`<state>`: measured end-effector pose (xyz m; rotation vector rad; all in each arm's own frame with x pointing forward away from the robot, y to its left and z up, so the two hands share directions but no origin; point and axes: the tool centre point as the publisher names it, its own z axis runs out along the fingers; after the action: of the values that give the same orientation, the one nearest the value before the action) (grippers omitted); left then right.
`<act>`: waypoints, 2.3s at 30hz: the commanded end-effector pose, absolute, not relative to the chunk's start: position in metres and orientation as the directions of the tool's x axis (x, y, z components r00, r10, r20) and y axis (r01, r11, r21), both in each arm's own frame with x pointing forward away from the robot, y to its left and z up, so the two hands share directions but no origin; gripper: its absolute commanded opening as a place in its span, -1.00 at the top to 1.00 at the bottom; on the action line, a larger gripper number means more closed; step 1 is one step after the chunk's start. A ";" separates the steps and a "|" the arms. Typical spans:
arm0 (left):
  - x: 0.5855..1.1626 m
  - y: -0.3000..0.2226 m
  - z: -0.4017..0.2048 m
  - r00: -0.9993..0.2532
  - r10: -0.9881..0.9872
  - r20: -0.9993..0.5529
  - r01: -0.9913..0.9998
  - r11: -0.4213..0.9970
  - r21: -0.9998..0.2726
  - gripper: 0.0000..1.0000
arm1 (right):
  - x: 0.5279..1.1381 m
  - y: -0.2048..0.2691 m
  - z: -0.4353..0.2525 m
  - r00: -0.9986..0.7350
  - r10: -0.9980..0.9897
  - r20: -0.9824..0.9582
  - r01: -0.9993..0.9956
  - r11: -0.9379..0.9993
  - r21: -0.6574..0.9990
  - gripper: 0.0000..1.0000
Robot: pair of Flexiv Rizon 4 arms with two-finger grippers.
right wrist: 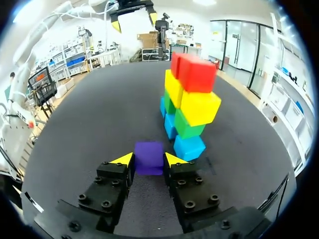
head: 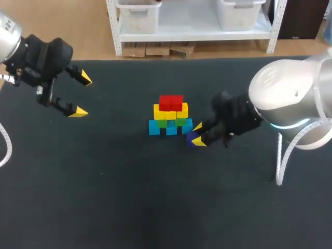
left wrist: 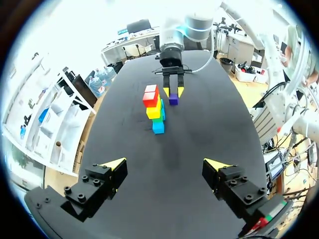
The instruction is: Place the blue cubes, place green cubes on the blue cubes, place the yellow cubes on the green cubes, then place the red cubes on the yellow cubes, and place purple cube on the red cubes.
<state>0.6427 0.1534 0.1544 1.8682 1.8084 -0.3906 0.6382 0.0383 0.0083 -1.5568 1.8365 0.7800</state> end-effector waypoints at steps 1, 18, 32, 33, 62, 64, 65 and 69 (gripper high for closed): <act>0.642 0.155 0.153 0.079 0.839 -0.539 0.987 0.012 0.162 -1.00 | 0.629 0.023 0.038 -0.139 -0.634 -0.761 -0.988 0.144 0.061 1.00; 0.642 0.155 0.153 0.079 0.839 -0.539 0.987 0.012 0.162 -1.00 | 0.675 0.016 0.139 -0.053 -0.684 -0.728 -0.998 0.012 0.062 1.00; 0.642 0.155 0.153 0.079 0.839 -0.539 0.987 0.012 0.162 -1.00 | 0.691 0.056 0.138 -0.039 -0.646 -0.762 -0.999 0.014 0.039 1.00; 0.642 0.155 0.153 0.079 0.839 -0.539 0.987 0.012 0.162 -1.00 | 0.691 0.058 0.138 -0.039 -0.646 -0.763 -0.999 0.016 0.038 1.00; 0.642 0.155 0.153 0.079 0.839 -0.539 0.987 0.012 0.162 -1.00 | 0.689 0.093 0.124 -0.042 -0.665 -0.746 -0.999 0.009 0.048 1.00; 0.642 0.155 0.153 0.079 0.839 -0.539 0.987 0.012 0.162 -1.00 | 0.690 0.092 0.124 -0.044 -0.666 -0.744 -0.999 0.011 0.050 1.00; 0.642 0.155 0.153 0.079 0.839 -0.539 0.987 0.012 0.162 -1.00 | 0.691 0.092 0.123 -0.045 -0.667 -0.744 -0.999 0.011 0.050 1.00; 0.642 0.155 0.153 0.079 0.839 -0.539 0.987 0.012 0.162 -1.00 | 0.692 0.091 0.121 -0.050 -0.670 -0.741 -0.998 0.016 0.053 1.00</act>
<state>0.6426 0.1533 0.1545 1.8682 1.8087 -0.3902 0.6907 0.0907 0.1221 -1.7041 1.7716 0.8127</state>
